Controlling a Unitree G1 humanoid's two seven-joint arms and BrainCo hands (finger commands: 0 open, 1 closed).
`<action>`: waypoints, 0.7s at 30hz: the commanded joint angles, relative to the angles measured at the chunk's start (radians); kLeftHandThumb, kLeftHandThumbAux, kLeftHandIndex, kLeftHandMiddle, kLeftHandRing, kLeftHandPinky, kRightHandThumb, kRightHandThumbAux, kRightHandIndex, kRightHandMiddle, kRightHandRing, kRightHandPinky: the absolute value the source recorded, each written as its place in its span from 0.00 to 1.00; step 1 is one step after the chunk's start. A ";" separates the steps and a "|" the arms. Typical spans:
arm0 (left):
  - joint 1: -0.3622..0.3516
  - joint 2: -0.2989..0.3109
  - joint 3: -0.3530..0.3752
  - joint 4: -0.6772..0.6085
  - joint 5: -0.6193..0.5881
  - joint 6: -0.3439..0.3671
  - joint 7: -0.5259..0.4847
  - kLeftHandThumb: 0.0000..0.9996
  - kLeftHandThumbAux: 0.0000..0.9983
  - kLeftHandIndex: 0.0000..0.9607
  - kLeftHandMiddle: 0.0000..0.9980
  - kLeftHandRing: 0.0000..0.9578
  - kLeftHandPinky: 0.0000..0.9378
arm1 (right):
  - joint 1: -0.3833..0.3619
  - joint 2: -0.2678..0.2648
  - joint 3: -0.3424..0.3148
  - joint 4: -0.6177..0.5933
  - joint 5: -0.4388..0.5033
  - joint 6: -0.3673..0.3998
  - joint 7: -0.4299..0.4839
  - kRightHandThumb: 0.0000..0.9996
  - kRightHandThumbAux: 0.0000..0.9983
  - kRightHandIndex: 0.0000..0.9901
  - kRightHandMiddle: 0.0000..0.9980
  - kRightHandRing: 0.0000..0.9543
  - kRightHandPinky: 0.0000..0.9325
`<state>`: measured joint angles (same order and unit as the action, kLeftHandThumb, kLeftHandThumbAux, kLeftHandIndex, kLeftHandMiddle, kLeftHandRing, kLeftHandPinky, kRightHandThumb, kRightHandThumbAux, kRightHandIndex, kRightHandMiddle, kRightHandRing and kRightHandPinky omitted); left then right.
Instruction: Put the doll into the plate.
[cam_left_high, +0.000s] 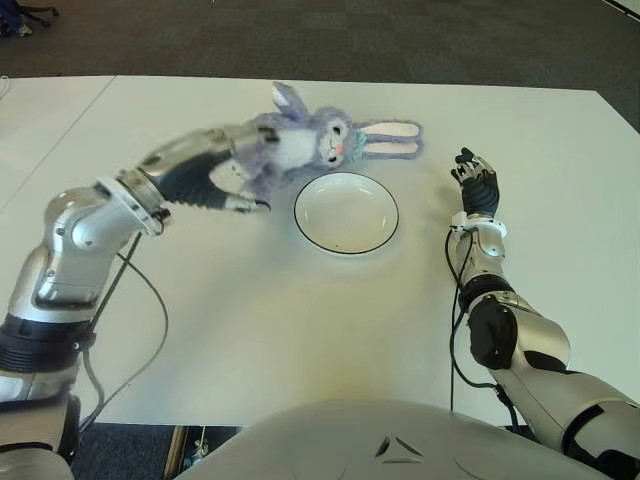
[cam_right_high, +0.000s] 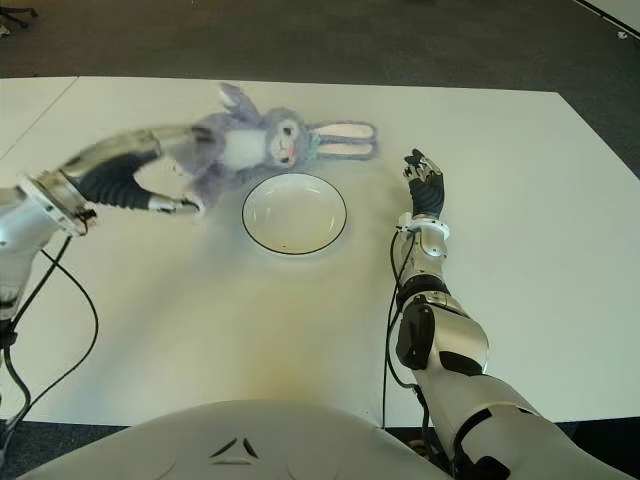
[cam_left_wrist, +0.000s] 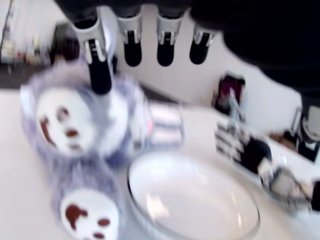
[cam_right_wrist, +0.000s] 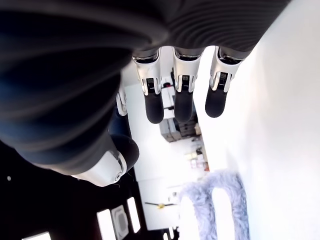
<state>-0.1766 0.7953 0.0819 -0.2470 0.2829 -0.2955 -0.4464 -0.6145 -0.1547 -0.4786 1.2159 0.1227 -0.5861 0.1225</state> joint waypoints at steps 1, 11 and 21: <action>0.014 -0.115 0.180 0.088 0.077 -0.116 0.334 0.13 0.45 0.14 0.14 0.14 0.20 | 0.211 0.078 -0.006 0.141 0.003 0.108 -0.010 0.70 0.73 0.41 0.15 0.13 0.16; -0.025 -0.146 0.364 0.093 0.096 -0.069 0.556 0.12 0.53 0.21 0.21 0.20 0.20 | 0.211 0.076 -0.017 0.141 0.013 0.110 -0.004 0.70 0.73 0.42 0.15 0.14 0.17; -0.071 -0.162 0.418 0.061 0.032 0.059 0.585 0.19 0.63 0.15 0.20 0.18 0.16 | 0.207 0.078 -0.013 0.142 0.004 0.114 -0.015 0.70 0.73 0.42 0.15 0.13 0.15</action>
<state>-0.2002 0.6649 0.4924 -0.1915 0.3292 -0.2785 0.1020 -0.6125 -0.1544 -0.4830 1.2162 0.1224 -0.5863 0.1239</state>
